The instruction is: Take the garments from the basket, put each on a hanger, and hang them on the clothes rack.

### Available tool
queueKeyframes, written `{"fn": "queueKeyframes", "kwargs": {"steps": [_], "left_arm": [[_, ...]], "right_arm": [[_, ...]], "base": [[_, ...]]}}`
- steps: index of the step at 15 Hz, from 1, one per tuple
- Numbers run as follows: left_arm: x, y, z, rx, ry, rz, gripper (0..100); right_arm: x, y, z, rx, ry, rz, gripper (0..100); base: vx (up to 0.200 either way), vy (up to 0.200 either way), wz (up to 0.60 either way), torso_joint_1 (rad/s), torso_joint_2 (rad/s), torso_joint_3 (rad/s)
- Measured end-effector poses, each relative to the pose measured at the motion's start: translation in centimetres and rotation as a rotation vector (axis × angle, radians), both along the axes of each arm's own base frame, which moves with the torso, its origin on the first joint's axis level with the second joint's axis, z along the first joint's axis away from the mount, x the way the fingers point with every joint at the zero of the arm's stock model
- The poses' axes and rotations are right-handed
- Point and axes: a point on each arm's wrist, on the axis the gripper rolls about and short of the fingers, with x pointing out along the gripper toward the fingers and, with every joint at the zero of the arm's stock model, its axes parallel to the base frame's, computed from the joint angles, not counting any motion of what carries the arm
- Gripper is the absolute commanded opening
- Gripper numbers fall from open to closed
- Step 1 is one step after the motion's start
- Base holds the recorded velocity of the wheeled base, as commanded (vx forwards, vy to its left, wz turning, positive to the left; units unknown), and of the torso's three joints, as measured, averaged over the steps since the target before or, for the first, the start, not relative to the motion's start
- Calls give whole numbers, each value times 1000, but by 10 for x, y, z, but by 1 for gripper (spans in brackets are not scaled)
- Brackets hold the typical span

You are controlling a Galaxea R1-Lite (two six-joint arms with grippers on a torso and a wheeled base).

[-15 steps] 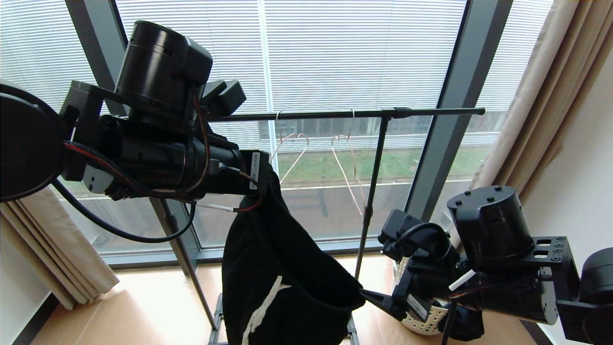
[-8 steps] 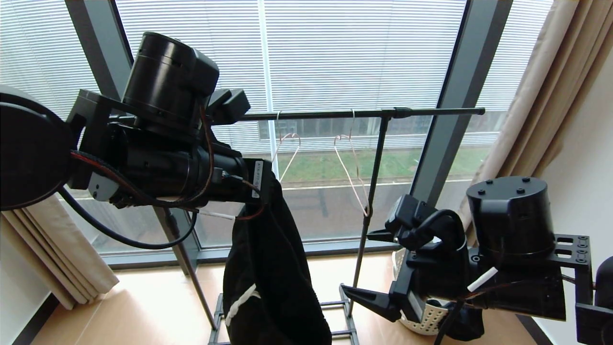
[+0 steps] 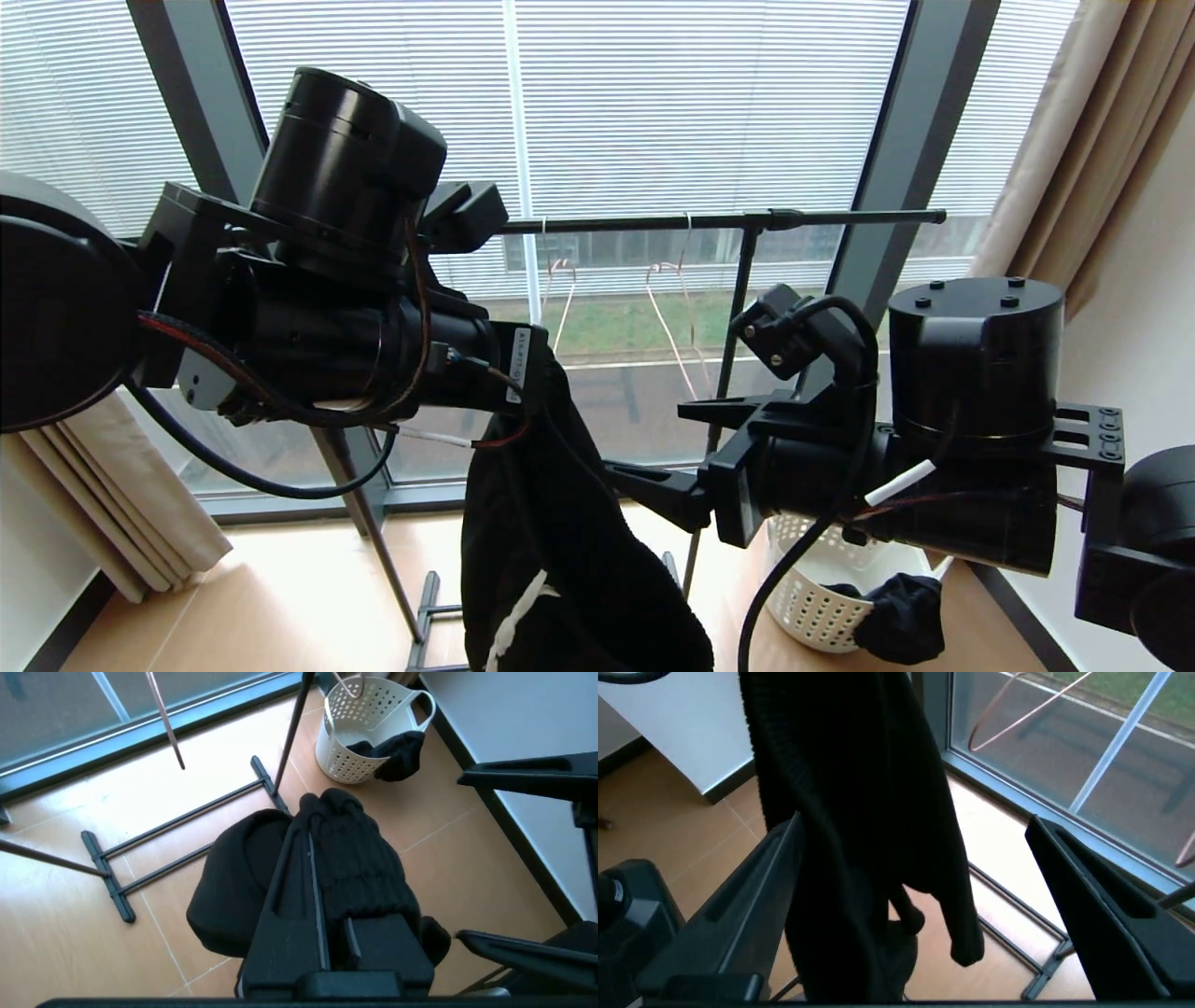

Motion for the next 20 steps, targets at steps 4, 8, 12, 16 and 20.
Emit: {"fn": "queueKeyframes", "kwargs": {"steps": [4,8,12,16,20], "left_arm": [[-3,-3,1,-2,-3,-14,0],[-6,-2,4,-8,-11,-18,0],[-9,1,8,-15,-21,-14,0],[-10,3,7,-8,-12,-12,0],[-11,4,6,-4,-10,-11,0]], "right_arm": [[1,6,-8,-17,16,11,100],[3,11,-24,-70,51,4,100],[10,14,-47,-189,33,-16,100],[17,-2,-69,-340,-18,14,100],[19,-9,-73,-363,-20,8,100]], "base": [[0,0,0,0,0,0],[0,0,0,0,0,0],[0,0,0,0,0,0],[0,0,0,0,0,0],[0,0,0,0,0,0]]}}
